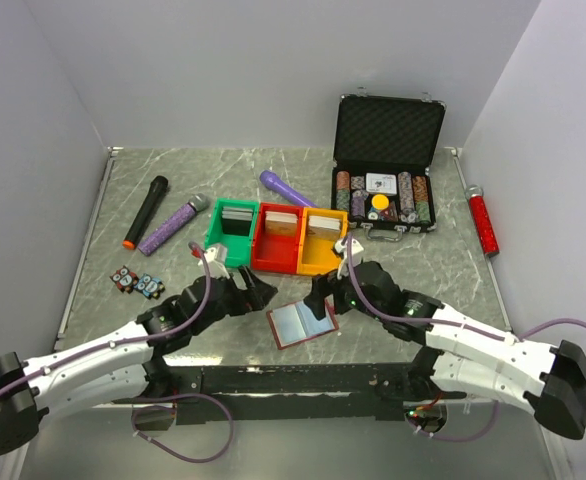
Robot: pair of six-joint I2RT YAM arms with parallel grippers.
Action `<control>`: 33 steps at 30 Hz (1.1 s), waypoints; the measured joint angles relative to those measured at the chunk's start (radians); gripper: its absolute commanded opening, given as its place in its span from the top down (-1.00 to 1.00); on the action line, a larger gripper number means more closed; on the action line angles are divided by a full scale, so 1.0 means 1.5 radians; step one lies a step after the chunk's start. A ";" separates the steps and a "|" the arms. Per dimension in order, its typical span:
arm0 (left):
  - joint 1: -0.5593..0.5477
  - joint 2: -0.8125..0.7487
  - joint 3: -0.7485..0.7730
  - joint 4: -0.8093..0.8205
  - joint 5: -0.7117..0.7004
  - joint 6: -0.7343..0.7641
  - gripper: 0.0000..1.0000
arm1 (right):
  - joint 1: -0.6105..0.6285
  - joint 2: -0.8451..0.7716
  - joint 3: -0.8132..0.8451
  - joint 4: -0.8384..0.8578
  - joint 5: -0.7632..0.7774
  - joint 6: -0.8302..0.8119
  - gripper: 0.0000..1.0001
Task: Take the credit cards out of the card holder
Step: Remove the credit card from the card holder.
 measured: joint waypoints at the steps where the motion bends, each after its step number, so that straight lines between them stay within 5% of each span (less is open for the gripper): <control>1: -0.001 -0.001 -0.003 0.016 0.004 -0.003 -0.96 | 0.000 0.010 0.004 -0.014 0.007 0.014 -0.84; 11: -0.030 0.156 -0.004 0.096 0.086 -0.025 -0.60 | -0.001 -0.006 -0.020 -0.073 0.011 0.087 0.00; 17: -0.090 0.232 0.027 0.103 0.097 -0.017 -0.34 | -0.020 0.027 -0.041 -0.063 -0.021 0.111 0.14; 28: -0.092 0.355 0.093 0.097 0.109 0.011 0.41 | -0.034 0.106 -0.054 -0.048 -0.076 0.115 0.19; 33: -0.092 0.391 0.110 0.054 0.091 0.009 0.61 | -0.034 0.141 -0.054 -0.037 -0.095 0.115 0.21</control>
